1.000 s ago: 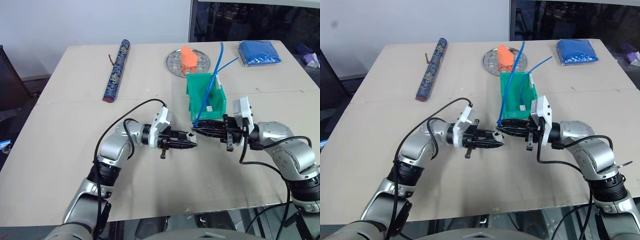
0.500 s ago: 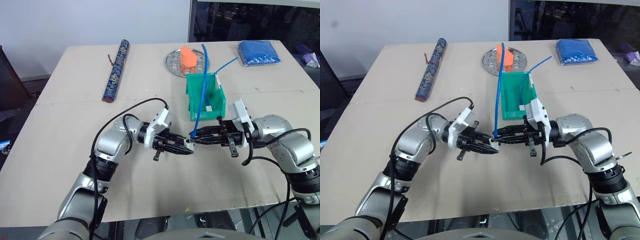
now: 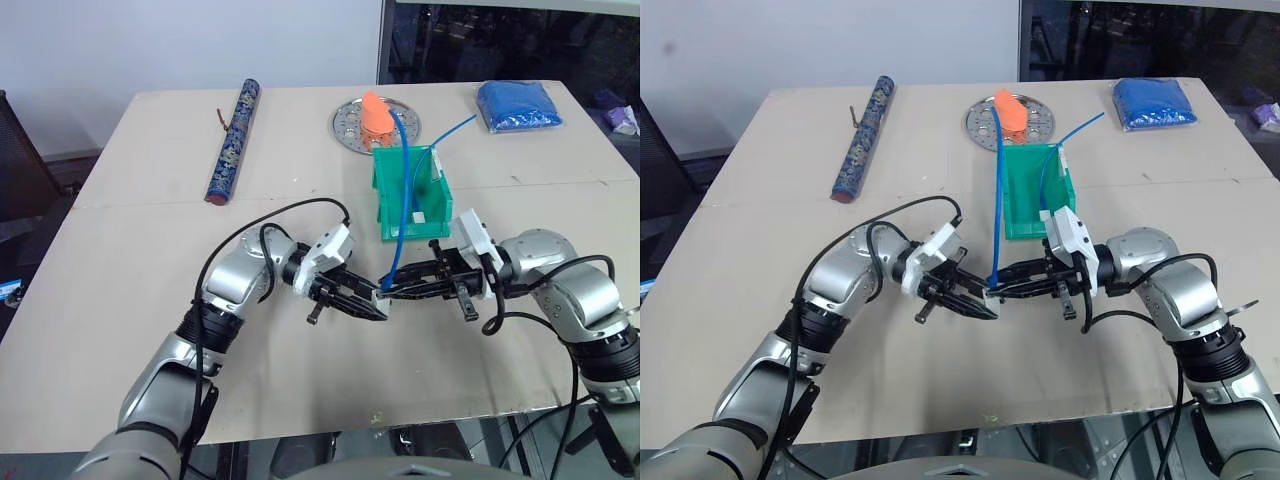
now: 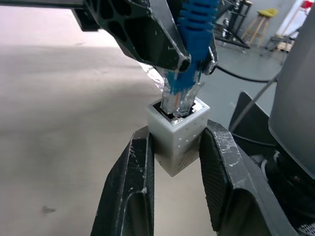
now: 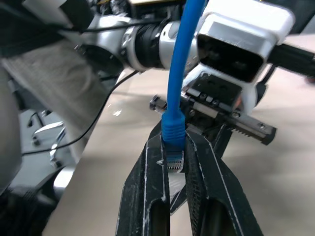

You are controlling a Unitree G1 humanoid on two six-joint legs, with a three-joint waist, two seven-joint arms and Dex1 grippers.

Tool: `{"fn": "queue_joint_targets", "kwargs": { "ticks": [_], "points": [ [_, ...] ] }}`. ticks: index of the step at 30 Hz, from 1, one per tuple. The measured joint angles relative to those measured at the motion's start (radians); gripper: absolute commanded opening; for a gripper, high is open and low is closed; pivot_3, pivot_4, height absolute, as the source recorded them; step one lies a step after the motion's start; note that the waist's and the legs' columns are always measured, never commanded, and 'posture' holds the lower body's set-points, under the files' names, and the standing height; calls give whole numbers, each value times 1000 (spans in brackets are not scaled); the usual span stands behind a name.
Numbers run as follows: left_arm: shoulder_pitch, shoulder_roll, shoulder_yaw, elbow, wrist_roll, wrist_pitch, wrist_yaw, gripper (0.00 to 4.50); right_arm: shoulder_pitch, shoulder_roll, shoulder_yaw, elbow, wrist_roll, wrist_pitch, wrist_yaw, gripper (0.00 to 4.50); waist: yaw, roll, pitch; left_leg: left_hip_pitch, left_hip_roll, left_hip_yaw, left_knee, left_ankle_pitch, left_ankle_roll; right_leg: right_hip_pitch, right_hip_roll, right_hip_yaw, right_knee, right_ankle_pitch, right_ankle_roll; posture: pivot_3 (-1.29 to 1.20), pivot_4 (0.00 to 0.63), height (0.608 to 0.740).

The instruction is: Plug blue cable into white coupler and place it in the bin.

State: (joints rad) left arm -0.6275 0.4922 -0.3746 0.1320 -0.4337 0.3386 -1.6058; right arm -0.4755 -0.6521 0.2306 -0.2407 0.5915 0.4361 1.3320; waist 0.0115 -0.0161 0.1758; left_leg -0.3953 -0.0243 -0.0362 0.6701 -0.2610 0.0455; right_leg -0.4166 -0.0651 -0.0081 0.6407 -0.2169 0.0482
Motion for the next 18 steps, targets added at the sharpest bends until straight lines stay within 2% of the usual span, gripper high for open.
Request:
{"fn": "queue_joint_targets", "kwargs": {
  "ticks": [12, 18],
  "points": [
    [-37, -41, -32, 40, 25, -66, -2, 711, -2, -21, 29, 36, -6, 25, 42, 0, 0, 0, 0, 0, 0, 0, 0, 0, 0, 0, 0, 0, 0, 0, 0, 0, 150, 740],
    [-36, -78, -32, 61, 31, -20, 11, 711, 15, -50, 30, 68, -14, -15, 68, 0, 0, 0, 0, -1, 0, 0, 1, 0, 0, 0, 0, 0, 0, 0, 0, 0, 150, 740]
  ]
}}
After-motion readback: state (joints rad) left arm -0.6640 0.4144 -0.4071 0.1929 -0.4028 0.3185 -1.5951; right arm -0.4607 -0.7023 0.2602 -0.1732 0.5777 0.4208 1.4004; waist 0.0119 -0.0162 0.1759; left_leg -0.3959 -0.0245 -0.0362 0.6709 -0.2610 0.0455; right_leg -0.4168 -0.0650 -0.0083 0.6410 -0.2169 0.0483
